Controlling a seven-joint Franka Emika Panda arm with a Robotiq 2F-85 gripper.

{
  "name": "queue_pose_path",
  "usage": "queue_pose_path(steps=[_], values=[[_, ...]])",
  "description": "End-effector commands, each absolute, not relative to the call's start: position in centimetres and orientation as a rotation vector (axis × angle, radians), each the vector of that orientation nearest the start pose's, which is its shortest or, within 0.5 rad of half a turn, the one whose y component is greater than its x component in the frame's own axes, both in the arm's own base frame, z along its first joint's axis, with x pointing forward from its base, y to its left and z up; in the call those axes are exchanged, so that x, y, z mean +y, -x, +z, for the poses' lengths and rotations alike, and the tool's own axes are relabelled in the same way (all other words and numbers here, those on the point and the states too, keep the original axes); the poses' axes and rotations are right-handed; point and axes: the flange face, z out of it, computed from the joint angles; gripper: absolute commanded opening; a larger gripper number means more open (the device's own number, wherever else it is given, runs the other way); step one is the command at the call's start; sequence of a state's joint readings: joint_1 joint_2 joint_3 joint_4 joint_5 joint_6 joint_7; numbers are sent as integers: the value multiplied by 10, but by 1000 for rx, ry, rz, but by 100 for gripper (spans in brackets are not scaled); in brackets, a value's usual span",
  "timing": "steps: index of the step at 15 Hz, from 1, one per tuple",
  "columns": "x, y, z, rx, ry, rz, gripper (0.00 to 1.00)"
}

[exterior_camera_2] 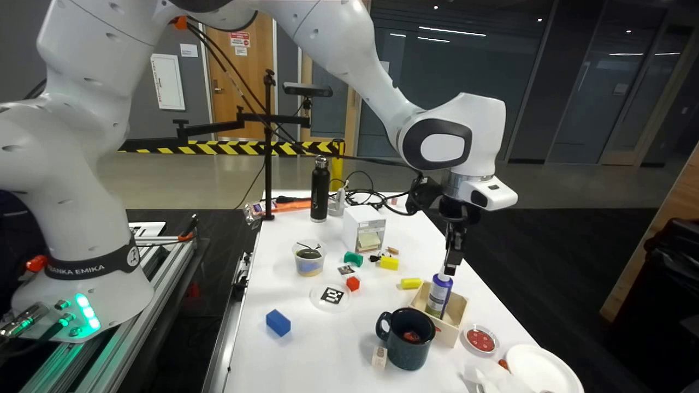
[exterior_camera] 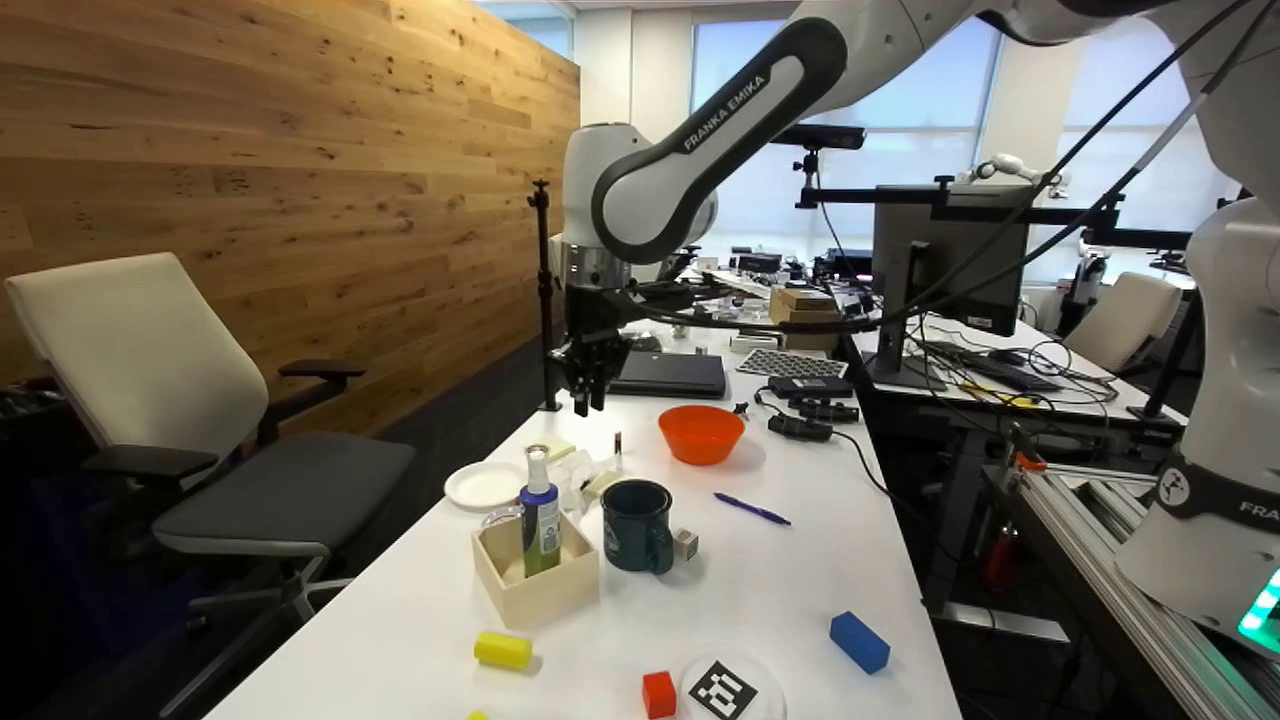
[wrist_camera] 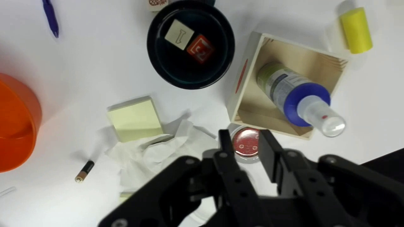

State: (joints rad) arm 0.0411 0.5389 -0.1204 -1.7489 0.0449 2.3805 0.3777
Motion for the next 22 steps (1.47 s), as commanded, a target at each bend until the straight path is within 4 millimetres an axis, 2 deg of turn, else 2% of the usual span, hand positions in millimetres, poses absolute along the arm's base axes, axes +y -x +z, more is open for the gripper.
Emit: queue_pose_path(steps=[1,2,3,5,6,7,8,9,11,17,19,22], values=[[-17,-667,291,639,3070,-178,35],[-11,-666,293,623,3074,-178,16],[-6,-664,293,608,3076,-178,14],[3,-660,293,583,3074,-176,0],[8,-657,291,563,3076,-168,0],[14,-655,289,531,3066,-165,25],[18,-653,286,514,3075,-158,31],[22,-651,285,493,3071,-149,31],[29,-650,282,452,3070,-140,42],[43,-652,276,360,3079,-126,84],[46,-654,268,333,3081,-116,99],[51,-659,255,266,3079,-135,100]])
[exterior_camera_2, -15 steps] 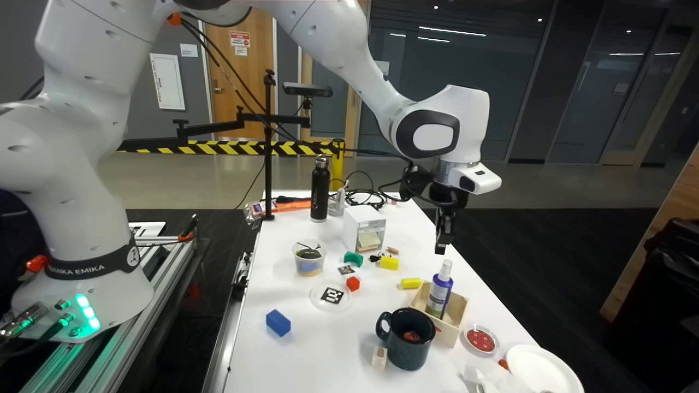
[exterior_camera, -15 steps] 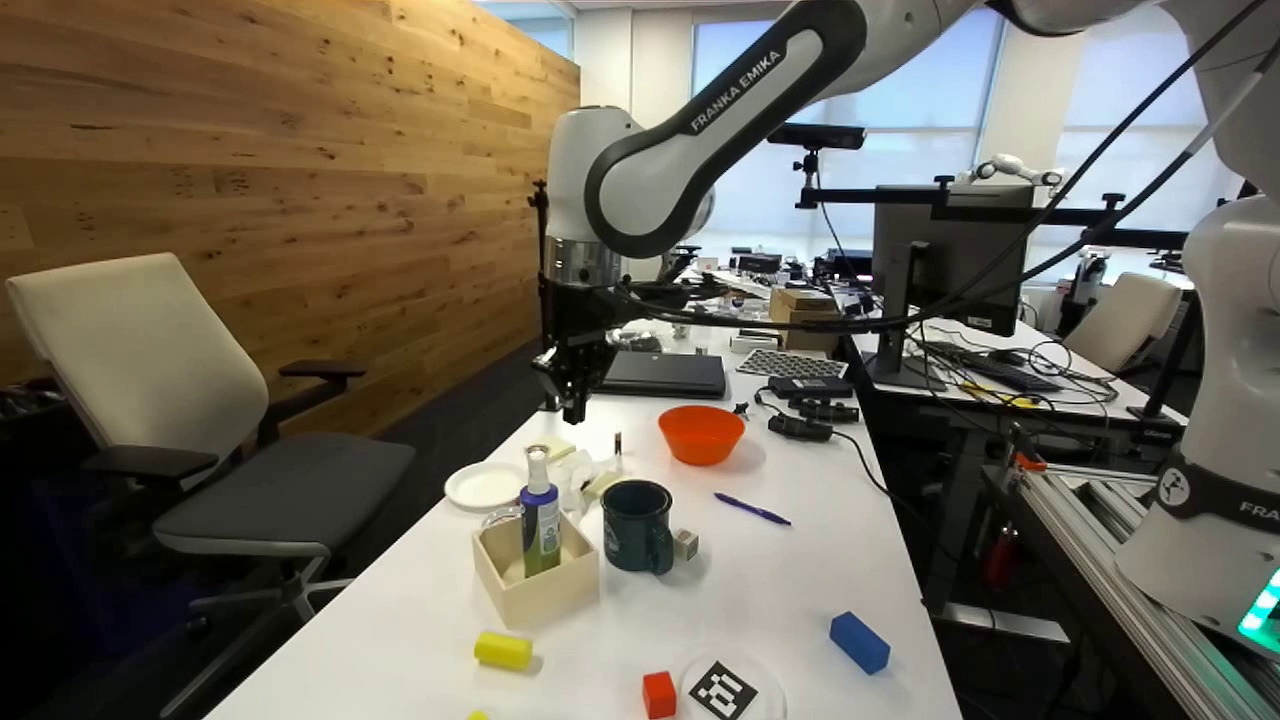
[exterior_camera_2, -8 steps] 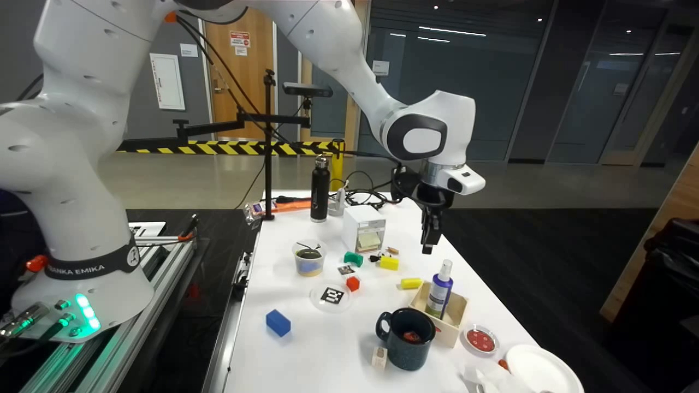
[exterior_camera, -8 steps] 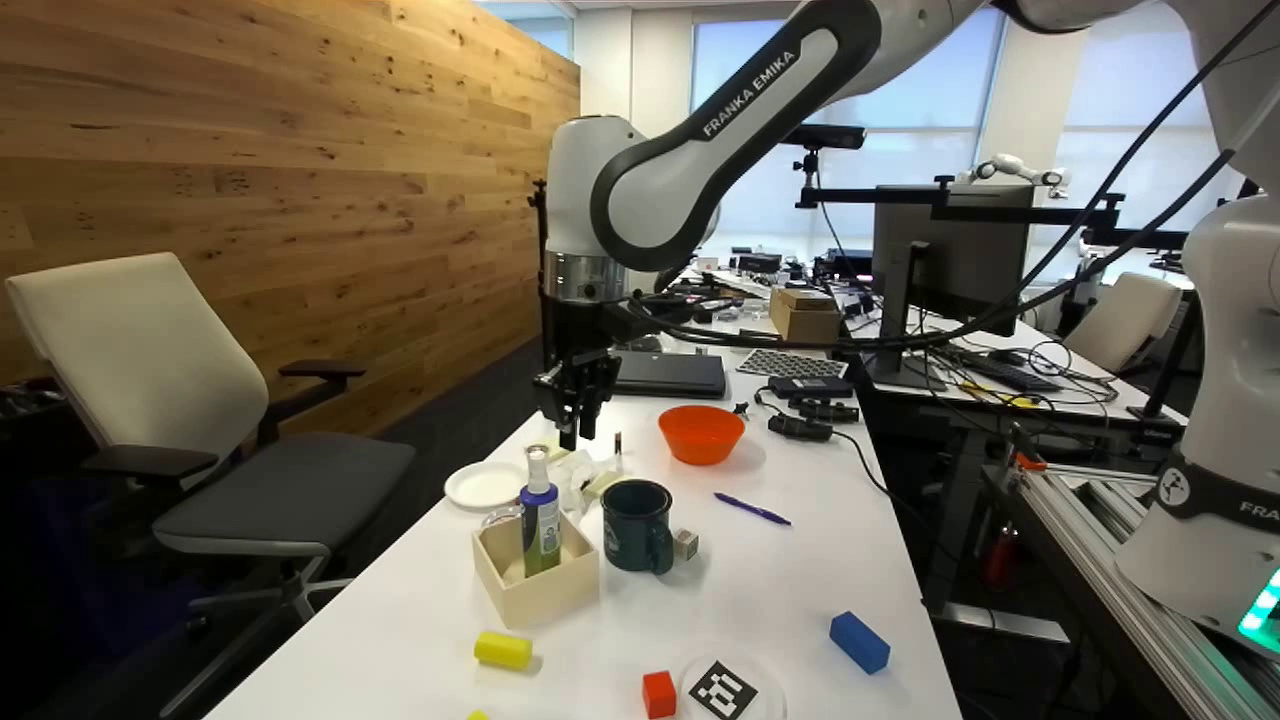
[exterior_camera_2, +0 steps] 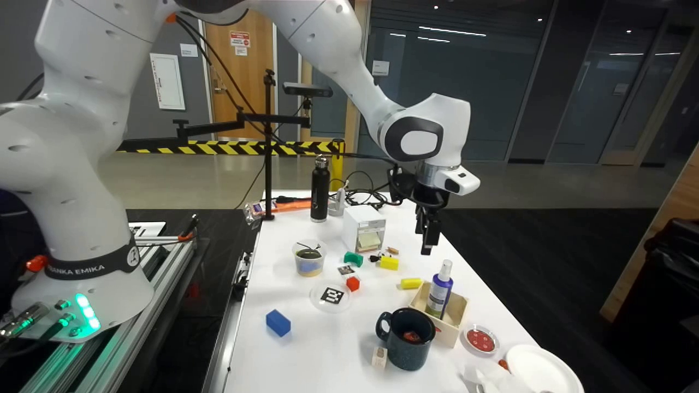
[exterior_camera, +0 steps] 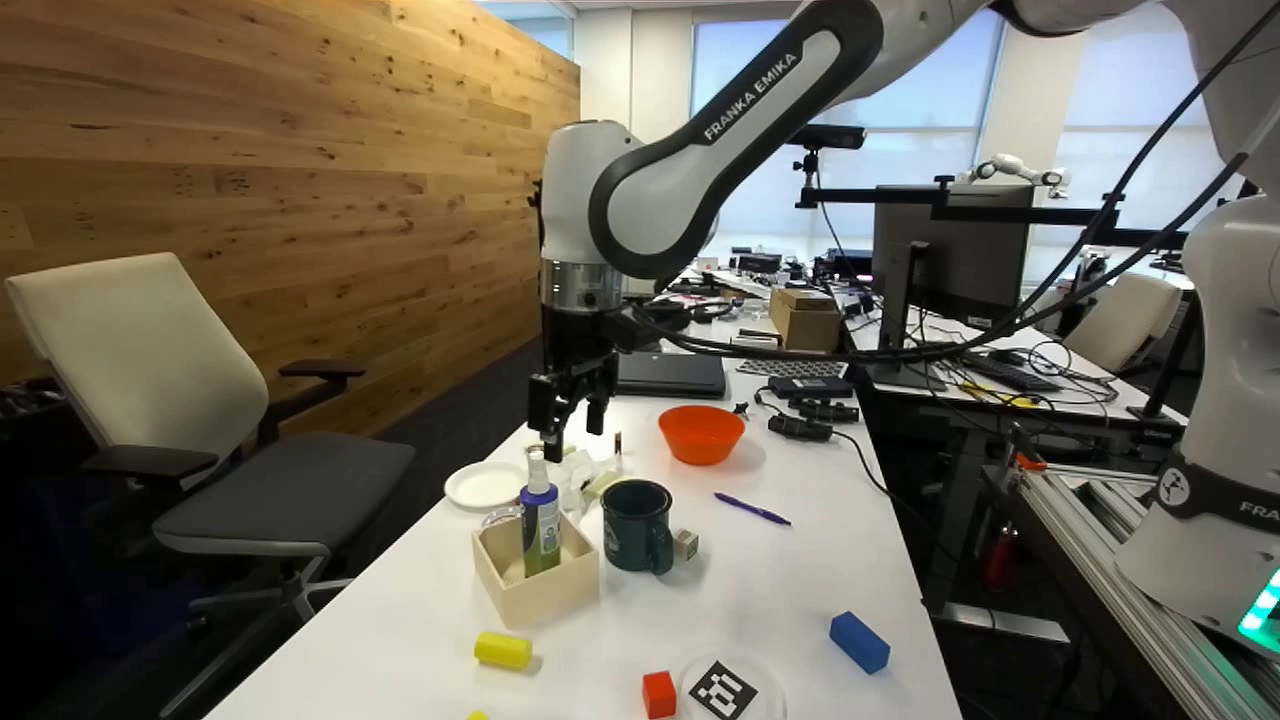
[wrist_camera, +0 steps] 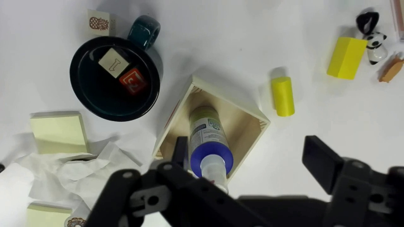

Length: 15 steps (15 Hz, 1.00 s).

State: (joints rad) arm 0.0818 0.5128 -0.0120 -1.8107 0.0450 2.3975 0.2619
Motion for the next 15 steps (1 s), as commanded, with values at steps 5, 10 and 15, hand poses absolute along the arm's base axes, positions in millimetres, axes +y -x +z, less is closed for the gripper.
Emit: queue_pose_path(steps=[5,10,15], values=[[64,-681,223,116,3074,-238,100],[60,-701,191,5,3104,-269,100],[41,-720,189,-30,3149,-329,100]])
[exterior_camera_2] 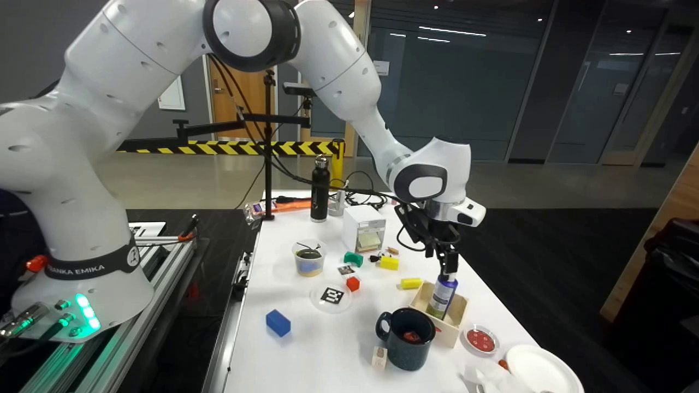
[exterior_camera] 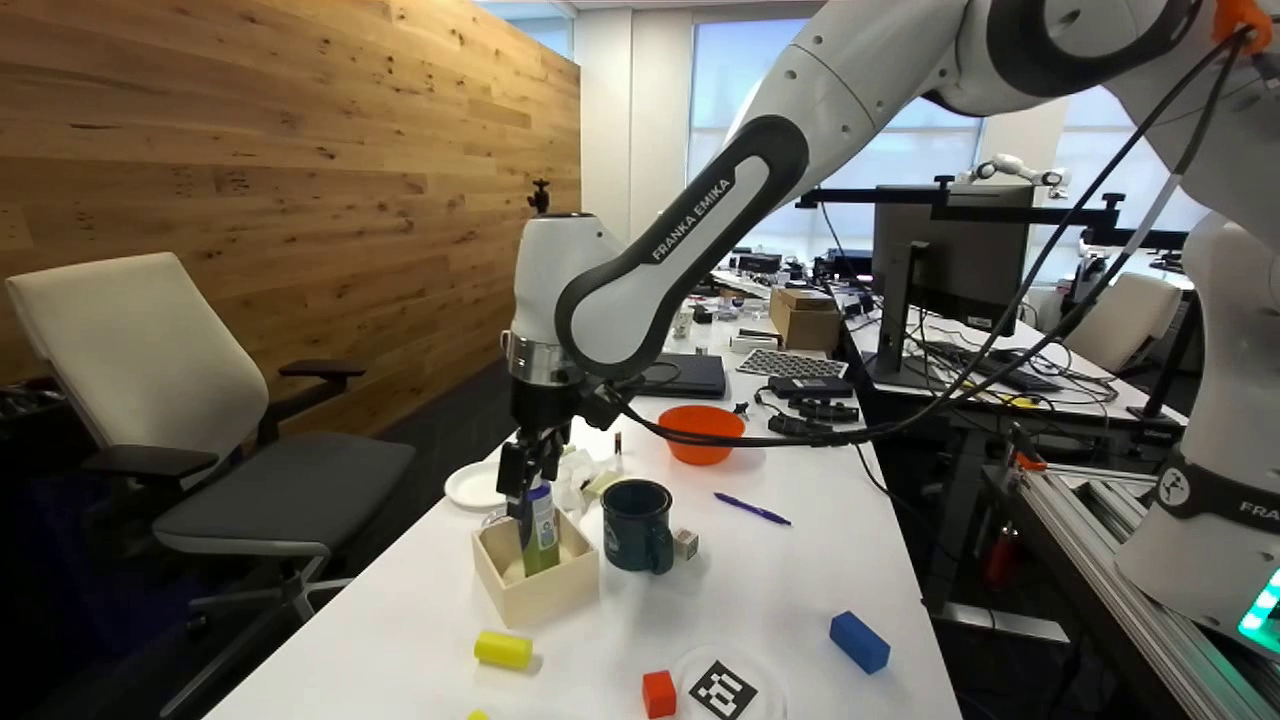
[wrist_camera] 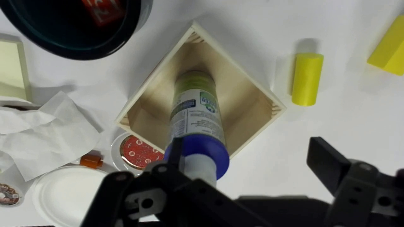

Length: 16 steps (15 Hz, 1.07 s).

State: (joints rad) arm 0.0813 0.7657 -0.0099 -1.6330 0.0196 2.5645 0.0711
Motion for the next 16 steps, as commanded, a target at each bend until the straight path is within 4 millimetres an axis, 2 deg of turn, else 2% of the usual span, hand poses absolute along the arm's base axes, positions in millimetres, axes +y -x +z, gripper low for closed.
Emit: queue_pose_path(steps=[1,4,6,8,14,16], values=[[37,-724,192,-28,3159,-354,100],[31,-733,205,-24,3166,-419,100],[30,-736,204,-26,3168,-428,100],[31,-735,199,-23,3169,-405,100],[25,-719,161,-7,3190,-260,100],[23,-717,160,-3,3195,-249,100]])
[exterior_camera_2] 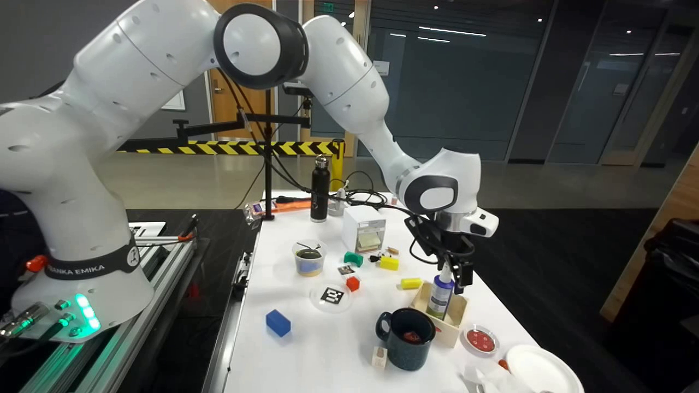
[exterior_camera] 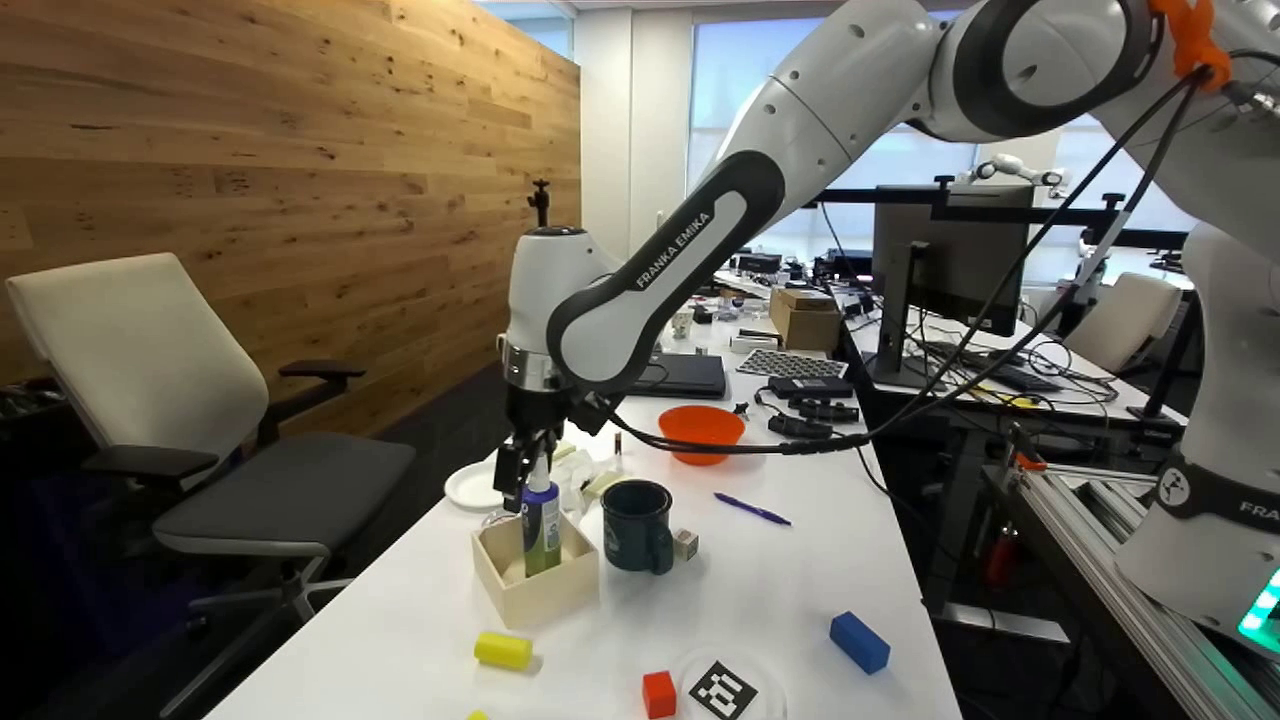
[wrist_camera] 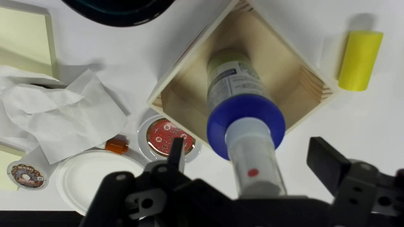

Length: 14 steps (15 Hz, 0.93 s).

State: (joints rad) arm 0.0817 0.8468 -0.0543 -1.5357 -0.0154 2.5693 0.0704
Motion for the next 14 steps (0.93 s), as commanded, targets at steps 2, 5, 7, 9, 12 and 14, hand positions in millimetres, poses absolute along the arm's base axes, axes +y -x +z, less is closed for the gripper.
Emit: queue_pose_path(steps=[2,5,7,9,12,14], values=[[23,-716,159,0,3197,-249,75],[21,-714,159,3,3206,-234,59],[20,-714,160,5,3206,-230,44],[19,-714,161,6,3212,-221,31],[21,-715,161,-4,3216,-217,29],[23,-715,161,-10,3216,-219,29]])
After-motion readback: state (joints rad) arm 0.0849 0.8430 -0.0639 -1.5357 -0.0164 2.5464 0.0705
